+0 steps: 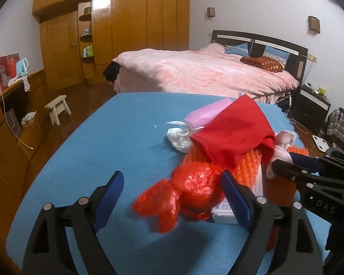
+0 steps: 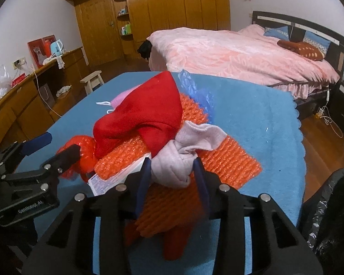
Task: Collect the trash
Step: 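Reach right tool to the grey sock while left tool approaches the red plastic bag, then close right tool on the grey sock while left tool grasps the red plastic bag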
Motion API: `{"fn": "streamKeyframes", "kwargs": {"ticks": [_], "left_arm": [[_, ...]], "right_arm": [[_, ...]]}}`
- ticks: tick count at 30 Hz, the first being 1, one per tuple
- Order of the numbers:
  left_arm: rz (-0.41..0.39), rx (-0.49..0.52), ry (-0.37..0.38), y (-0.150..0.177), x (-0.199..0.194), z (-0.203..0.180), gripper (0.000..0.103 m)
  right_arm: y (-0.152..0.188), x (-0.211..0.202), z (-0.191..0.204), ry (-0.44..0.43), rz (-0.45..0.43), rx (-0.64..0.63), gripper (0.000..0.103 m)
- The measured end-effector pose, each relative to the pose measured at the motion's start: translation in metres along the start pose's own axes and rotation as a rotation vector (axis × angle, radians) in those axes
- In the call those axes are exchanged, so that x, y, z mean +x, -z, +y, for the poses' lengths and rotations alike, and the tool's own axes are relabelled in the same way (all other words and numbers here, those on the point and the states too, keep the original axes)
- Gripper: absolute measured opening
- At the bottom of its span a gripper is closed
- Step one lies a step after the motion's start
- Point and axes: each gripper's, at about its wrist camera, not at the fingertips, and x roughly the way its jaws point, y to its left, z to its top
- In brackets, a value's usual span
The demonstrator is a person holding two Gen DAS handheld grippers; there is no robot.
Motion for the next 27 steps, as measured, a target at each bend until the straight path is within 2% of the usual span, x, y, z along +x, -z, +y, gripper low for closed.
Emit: {"fn": "streamKeyframes", "kwargs": {"ticks": [9, 10, 12, 15, 17, 27], "left_arm": [[0.072, 0.014, 0.051, 0.011, 0.013, -0.009, 0.084], [0.08, 0.013, 0.064, 0.012, 0.013, -0.01, 0.08], [0.108, 0.001, 0.111, 0.014, 0.015, -0.01, 0.059], [0.119, -0.021, 0.147, 0.015, 0.014, -0.011, 0.046], [0.111, -0.021, 0.145, 0.016, 0.01, -0.012, 0.043], [0.029, -0.024, 0.112, 0.001, -0.031, -0.015, 0.041]], "right_arm": [[0.002, -0.002, -0.007, 0.005, 0.014, 0.008, 0.037], [0.003, -0.002, -0.008, 0.005, 0.014, 0.009, 0.037], [0.003, -0.005, -0.008, 0.003, 0.011, 0.011, 0.037], [0.002, -0.01, -0.005, -0.001, 0.001, 0.006, 0.037], [0.002, -0.014, -0.005, -0.003, -0.004, 0.004, 0.037], [-0.002, -0.051, -0.009, -0.024, -0.066, 0.012, 0.037]]}}
